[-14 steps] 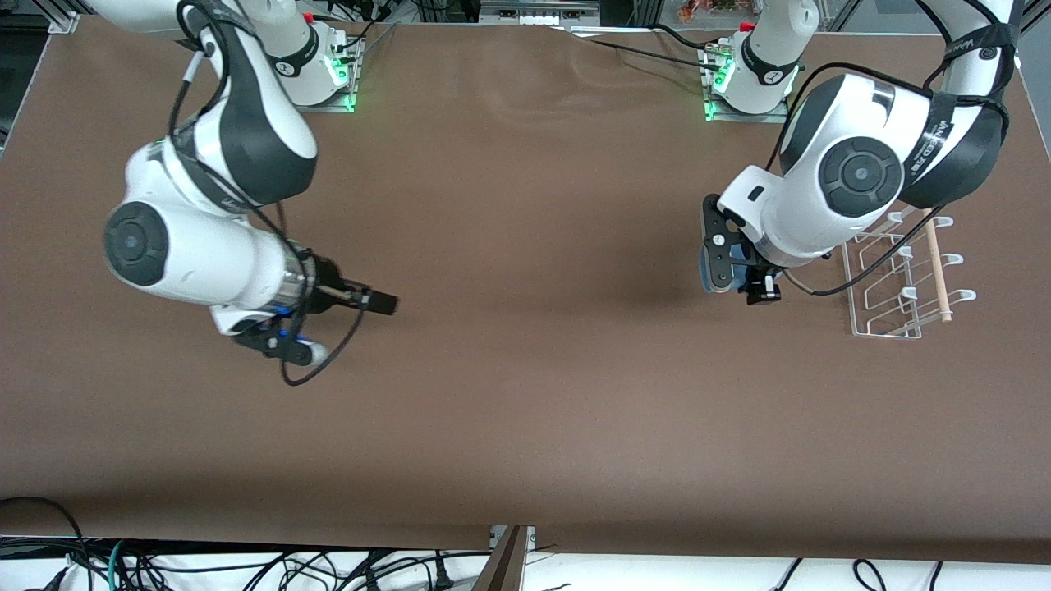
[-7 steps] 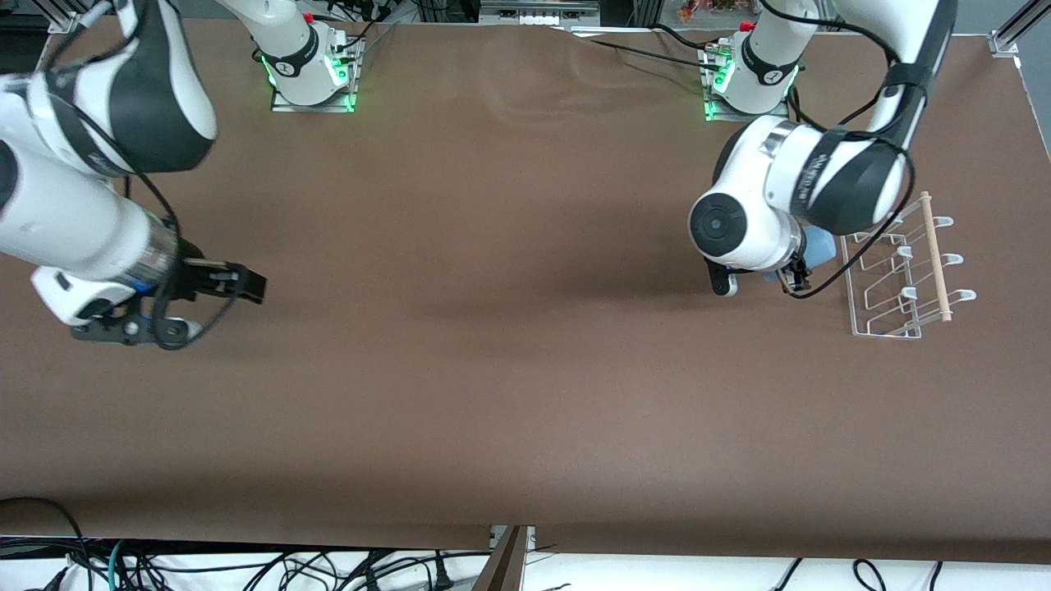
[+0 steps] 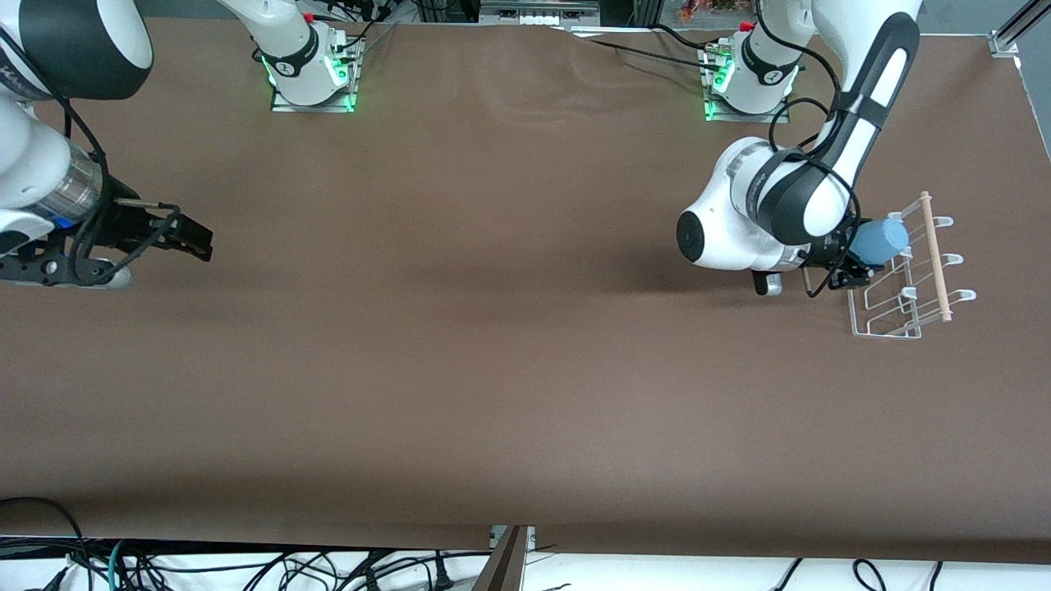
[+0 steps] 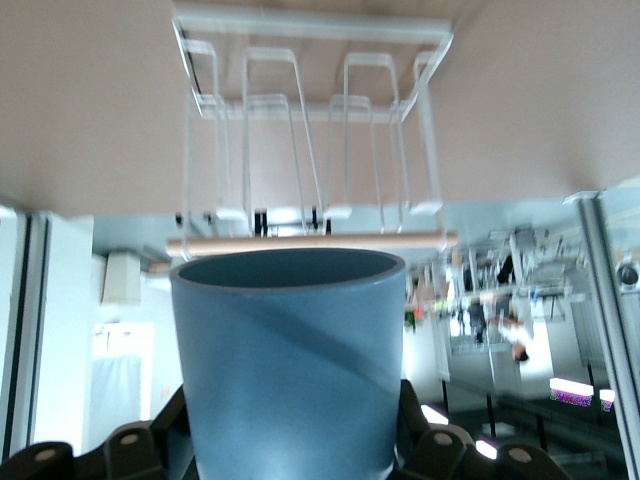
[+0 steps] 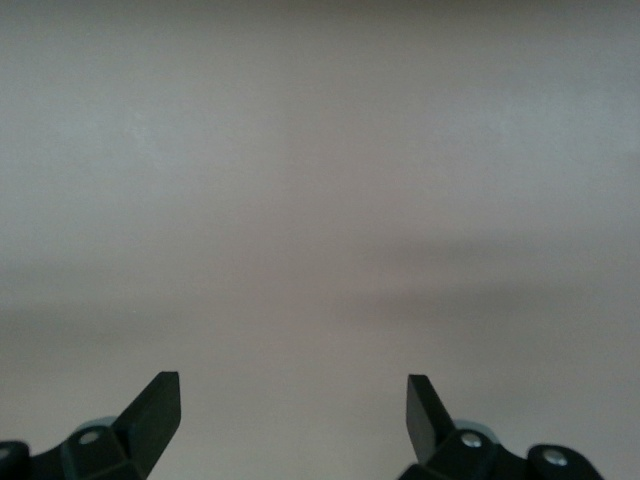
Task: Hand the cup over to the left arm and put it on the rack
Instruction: 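Carry the cup with the left gripper onto the wire rack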
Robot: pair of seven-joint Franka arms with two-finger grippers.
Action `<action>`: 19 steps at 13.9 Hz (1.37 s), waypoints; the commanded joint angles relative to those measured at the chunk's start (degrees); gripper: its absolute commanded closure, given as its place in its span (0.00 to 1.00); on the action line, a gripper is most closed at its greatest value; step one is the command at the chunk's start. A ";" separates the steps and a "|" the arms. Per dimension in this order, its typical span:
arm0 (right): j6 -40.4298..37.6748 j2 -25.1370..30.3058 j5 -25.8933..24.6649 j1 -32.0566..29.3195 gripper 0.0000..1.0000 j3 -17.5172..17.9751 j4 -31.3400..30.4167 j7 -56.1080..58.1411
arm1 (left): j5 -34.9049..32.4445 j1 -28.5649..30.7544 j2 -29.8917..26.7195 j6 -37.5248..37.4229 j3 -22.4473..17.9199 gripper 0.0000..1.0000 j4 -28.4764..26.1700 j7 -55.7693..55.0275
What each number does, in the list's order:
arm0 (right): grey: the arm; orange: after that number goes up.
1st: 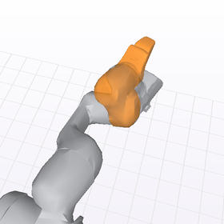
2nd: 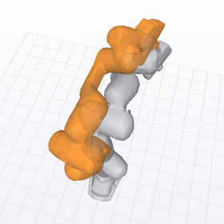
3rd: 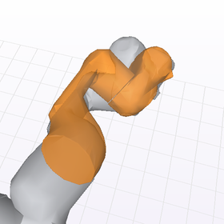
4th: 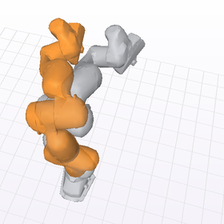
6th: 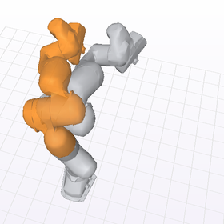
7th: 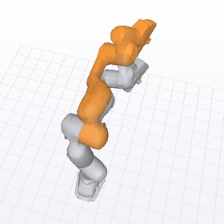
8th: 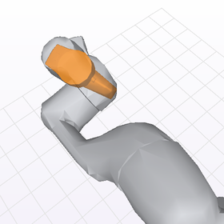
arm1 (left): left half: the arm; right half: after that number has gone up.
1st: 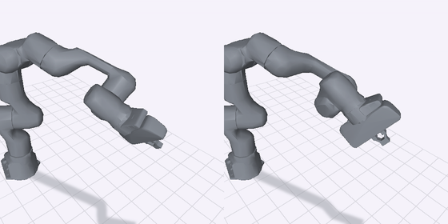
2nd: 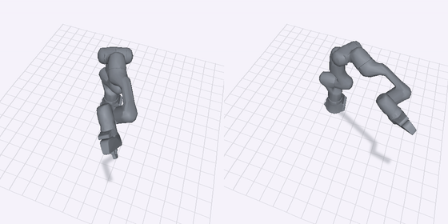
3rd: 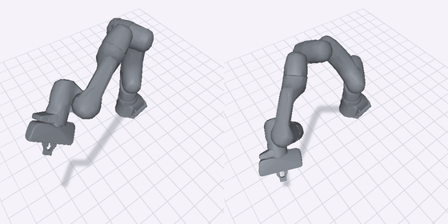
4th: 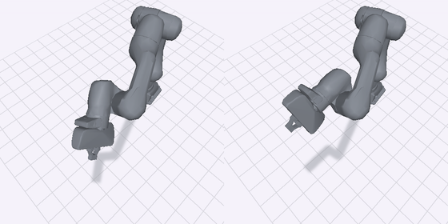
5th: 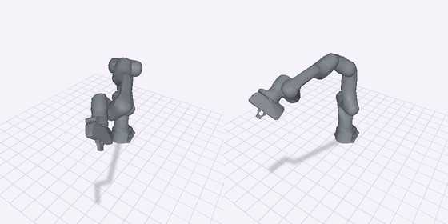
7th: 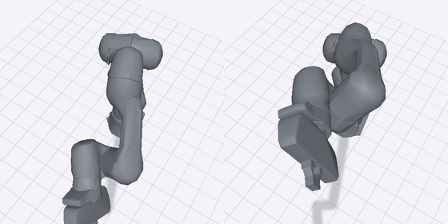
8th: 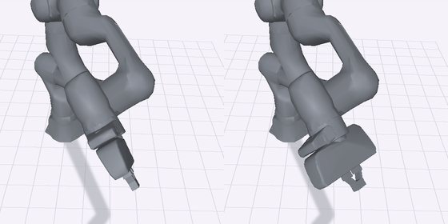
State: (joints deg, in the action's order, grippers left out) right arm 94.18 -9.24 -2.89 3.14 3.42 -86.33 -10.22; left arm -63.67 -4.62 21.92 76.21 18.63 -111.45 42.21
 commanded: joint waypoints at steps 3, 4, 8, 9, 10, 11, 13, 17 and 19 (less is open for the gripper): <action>1.10 4.32 -0.45 -6.03 0.00 1.24 -3.50 1.17 | -9.17 5.40 -8.47 5.97 0.44 0.94 -17.02 -7.30; 0.58 4.93 -0.36 -6.57 0.00 1.33 -3.76 1.51 | -10.84 6.37 -8.82 6.06 0.53 0.94 -19.05 -8.71; 0.39 5.55 -0.71 -8.76 0.00 4.40 -3.76 4.58 | -13.41 8.83 -10.41 7.37 0.53 0.94 -26.18 -15.03; 0.39 5.38 -0.63 -8.68 0.00 4.49 -3.50 4.68 | -13.41 9.10 -10.41 7.64 0.61 0.93 -27.06 -15.74; 0.31 4.94 -0.54 -8.59 0.00 4.50 -3.15 4.77 | -13.41 9.10 -10.50 7.64 0.62 0.93 -28.81 -17.40; 0.13 4.50 -0.45 -8.51 0.00 4.41 -2.36 4.77 | -13.41 9.54 -10.50 7.99 0.53 0.93 -29.78 -18.99; 0.04 3.97 -0.54 -8.42 0.00 4.41 -1.13 4.86 | -14.11 10.86 -9.89 9.57 0.53 0.93 -30.67 -21.37; 0.22 3.62 -0.71 -8.33 0.00 4.49 -0.95 5.12 | -15.42 10.86 -7.60 9.75 0.53 0.91 -31.38 -24.18; 0.13 3.53 -0.62 -8.33 0.00 4.50 -0.86 5.12 | -16.22 10.86 -6.20 9.75 0.44 0.86 -31.38 -26.03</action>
State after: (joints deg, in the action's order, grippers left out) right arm 94.28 -5.65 -2.92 -3.97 6.71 -87.72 -6.01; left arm -77.48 5.43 14.75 85.66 18.60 -142.29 18.44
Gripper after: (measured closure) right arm 0.000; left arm 0.211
